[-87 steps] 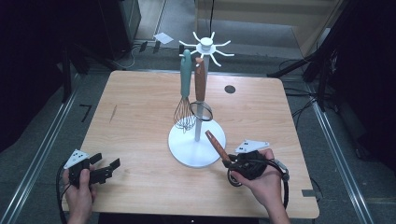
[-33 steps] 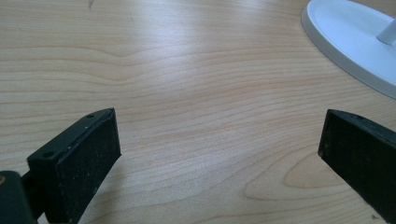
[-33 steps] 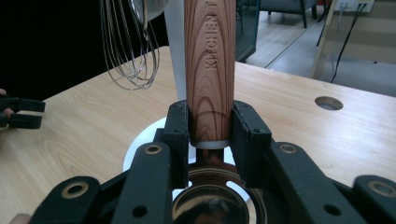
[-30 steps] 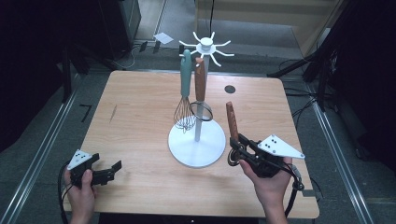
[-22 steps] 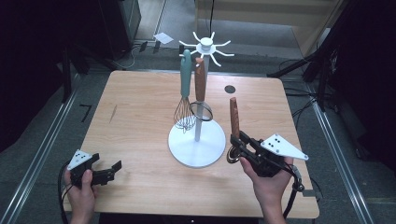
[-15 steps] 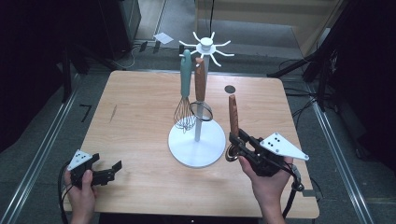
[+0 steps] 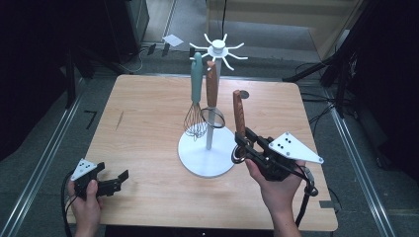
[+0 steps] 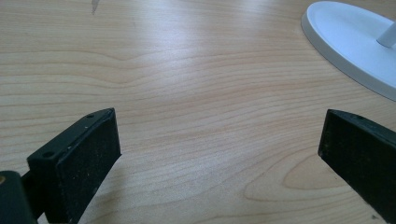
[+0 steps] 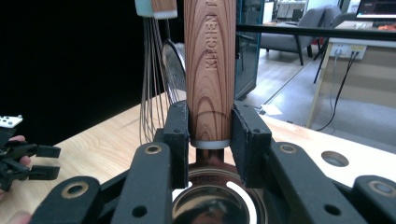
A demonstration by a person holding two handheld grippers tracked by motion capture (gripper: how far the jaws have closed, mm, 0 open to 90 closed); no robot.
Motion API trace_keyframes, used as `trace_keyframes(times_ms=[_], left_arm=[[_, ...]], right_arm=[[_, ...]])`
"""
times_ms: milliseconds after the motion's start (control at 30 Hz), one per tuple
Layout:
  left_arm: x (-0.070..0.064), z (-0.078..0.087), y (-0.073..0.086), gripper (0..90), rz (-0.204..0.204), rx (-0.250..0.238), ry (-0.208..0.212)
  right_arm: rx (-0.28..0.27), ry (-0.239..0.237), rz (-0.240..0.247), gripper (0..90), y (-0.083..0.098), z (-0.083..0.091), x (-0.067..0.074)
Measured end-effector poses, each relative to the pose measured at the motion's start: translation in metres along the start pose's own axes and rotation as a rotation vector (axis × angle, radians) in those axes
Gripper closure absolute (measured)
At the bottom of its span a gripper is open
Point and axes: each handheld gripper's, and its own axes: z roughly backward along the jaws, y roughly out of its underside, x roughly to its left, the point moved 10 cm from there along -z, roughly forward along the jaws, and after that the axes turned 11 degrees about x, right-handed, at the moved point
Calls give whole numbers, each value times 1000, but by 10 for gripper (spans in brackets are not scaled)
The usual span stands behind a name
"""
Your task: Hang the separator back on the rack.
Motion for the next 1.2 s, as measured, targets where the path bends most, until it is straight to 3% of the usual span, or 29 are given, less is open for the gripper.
trace_keyframes(times_ms=[633,767,1200], left_arm=[[0,0,0,0,2,0,2],[0,0,0,0,5,-1,3],[0,0,0,0,9,-2,6]], right_arm=[[-43,-2,14,711,-23,-1,5],[-60,22,16,711,-28,-1,5],[-114,34,22,711,-44,1,10]])
